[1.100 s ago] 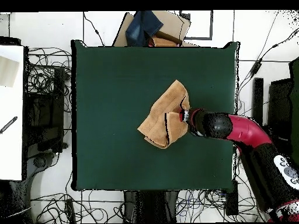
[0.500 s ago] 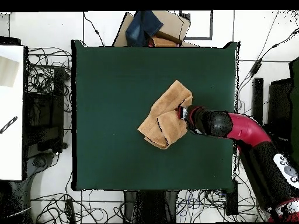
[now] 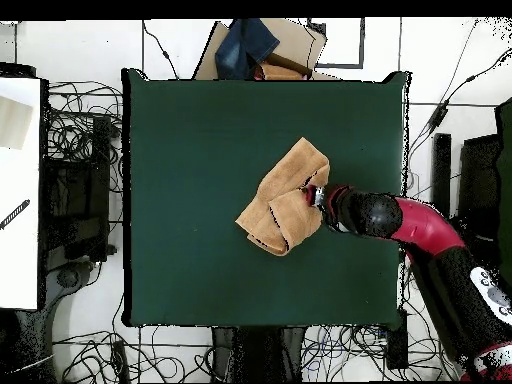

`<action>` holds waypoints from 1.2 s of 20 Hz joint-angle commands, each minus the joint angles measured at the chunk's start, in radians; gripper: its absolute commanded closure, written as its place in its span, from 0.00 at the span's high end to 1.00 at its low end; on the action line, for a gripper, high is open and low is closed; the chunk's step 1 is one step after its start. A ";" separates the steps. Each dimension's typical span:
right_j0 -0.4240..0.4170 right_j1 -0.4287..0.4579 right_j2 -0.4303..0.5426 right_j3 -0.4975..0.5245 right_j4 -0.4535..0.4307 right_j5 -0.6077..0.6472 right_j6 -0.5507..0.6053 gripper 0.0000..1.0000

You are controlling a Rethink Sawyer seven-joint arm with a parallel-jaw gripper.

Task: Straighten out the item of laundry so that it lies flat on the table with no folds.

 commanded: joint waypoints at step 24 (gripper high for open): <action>0.703 -0.245 -0.514 0.127 -0.001 -0.121 0.418 1.00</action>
